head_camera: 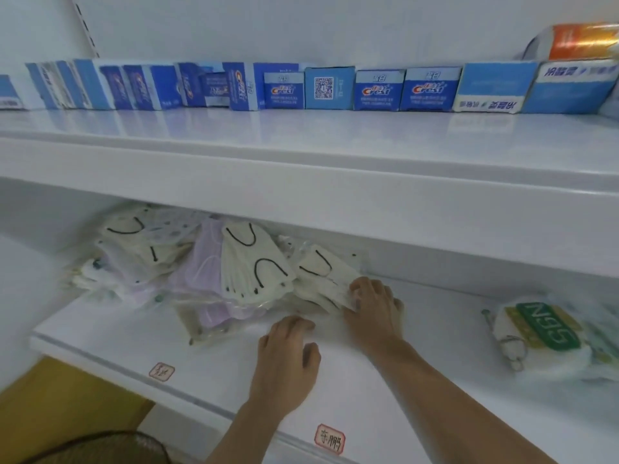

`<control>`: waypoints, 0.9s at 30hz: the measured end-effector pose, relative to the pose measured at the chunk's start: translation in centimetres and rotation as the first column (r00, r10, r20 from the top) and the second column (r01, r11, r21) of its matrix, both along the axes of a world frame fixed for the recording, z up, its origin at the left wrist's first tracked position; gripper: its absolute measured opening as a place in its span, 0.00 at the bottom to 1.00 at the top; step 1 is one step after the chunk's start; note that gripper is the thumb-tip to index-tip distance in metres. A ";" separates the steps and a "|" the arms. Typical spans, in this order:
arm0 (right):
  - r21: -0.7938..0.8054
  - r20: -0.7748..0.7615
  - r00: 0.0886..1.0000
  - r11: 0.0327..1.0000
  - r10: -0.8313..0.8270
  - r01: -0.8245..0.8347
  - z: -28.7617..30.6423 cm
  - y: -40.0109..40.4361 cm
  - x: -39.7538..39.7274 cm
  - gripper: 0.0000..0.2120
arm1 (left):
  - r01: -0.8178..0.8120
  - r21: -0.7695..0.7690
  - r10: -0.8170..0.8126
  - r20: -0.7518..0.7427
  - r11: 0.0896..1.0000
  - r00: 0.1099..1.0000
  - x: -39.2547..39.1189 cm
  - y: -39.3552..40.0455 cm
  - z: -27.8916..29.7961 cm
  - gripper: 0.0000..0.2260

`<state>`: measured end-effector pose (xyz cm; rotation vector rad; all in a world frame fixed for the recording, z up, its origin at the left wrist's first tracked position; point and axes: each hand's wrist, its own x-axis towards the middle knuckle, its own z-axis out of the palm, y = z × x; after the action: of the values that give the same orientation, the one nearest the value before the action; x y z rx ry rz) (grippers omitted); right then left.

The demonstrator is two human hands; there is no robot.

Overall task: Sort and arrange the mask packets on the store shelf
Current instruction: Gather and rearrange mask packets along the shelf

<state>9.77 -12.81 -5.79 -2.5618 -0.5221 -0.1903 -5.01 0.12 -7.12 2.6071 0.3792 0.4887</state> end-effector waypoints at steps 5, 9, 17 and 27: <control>0.360 0.006 0.998 0.931 0.060 -0.058 -0.6 -1.1 0.3 0.07 | 0.006 0.002 -0.006 0.034 1.000 0.999 0.1 -0.2 0.0 0.15; 0.266 0.191 0.981 0.964 -0.041 -0.012 0.3 -3.6 0.6 0.15 | 0.045 -0.041 -0.043 0.044 0.998 0.998 1.0 1.0 0.4 0.14; -0.038 0.125 0.990 0.997 0.068 -0.064 2.1 -1.3 0.3 0.31 | 0.306 -0.367 -0.304 0.066 0.878 0.950 3.0 6.0 1.4 0.11; 0.167 0.148 0.964 0.966 -0.221 0.196 1.5 3.4 -0.4 0.04 | 0.285 -0.575 -0.236 0.160 0.767 0.958 3.0 6.8 0.7 0.06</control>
<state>9.40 -9.42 -4.34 -2.4614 -0.2825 -0.5026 -2.05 6.91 -6.44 1.9730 0.1057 0.3065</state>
